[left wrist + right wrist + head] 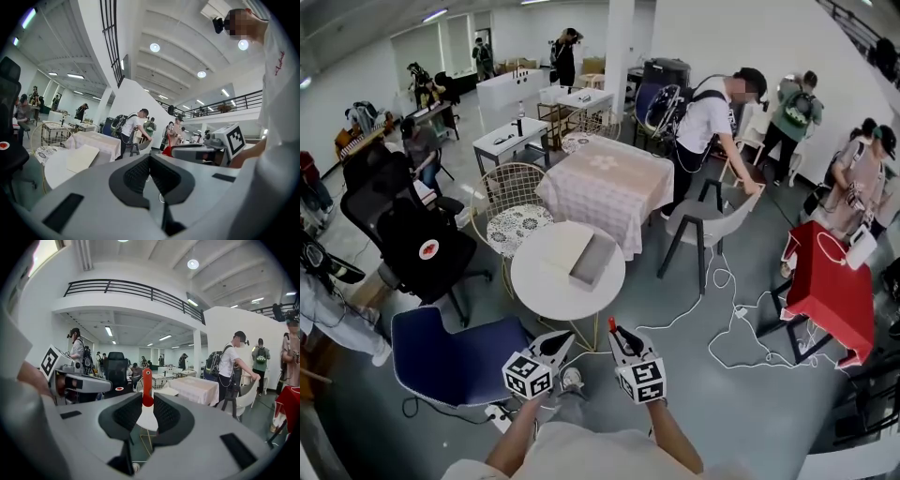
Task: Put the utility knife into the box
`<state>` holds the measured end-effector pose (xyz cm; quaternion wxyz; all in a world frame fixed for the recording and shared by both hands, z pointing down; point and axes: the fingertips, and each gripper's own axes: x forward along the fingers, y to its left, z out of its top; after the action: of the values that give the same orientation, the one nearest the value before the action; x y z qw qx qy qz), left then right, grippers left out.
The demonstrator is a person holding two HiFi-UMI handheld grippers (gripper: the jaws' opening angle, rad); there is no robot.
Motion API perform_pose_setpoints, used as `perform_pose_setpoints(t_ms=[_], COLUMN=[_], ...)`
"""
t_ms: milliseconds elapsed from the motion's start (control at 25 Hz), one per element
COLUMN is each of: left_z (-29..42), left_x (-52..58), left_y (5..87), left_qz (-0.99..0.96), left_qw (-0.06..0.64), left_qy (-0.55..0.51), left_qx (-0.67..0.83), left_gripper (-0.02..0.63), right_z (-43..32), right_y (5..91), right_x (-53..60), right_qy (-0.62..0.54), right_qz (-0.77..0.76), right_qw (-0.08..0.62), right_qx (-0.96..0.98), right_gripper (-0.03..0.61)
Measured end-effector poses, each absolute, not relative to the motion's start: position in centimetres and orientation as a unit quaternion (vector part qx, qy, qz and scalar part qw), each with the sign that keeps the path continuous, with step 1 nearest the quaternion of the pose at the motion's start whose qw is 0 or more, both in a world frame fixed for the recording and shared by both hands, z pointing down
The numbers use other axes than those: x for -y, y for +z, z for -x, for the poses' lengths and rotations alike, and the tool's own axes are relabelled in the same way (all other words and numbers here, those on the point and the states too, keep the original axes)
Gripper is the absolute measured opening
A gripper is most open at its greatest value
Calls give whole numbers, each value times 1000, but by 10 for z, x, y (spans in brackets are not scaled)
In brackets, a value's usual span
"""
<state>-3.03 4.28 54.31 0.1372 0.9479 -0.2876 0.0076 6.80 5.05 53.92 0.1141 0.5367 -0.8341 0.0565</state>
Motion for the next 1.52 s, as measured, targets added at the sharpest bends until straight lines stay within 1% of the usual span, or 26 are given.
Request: perform_pose_setpoints(t_ms=[240, 680, 960, 1280, 1520], left_z=[25, 11, 21, 35, 43], left_x=[3, 113, 178, 249, 278], left_y=[559, 540, 541, 540, 553], left_qz=[-945, -945, -942, -945, -945], left_qw=[154, 171, 182, 175, 184], left_qy=[11, 19, 23, 19, 17], left_qx=[287, 278, 280, 277, 269], left_gripper=[11, 11, 11, 11, 11], right_z=[-68, -77, -73, -57, -49], right_y=[555, 545, 540, 541, 552], right_x=[-4, 99, 170, 240, 267], right_qy=[69, 98, 102, 96, 100], right_qz=[-529, -529, -528, -529, -536], right_qw=[125, 137, 141, 142, 148], right_qx=[837, 832, 831, 831, 825], right_gripper=[81, 81, 81, 81, 81])
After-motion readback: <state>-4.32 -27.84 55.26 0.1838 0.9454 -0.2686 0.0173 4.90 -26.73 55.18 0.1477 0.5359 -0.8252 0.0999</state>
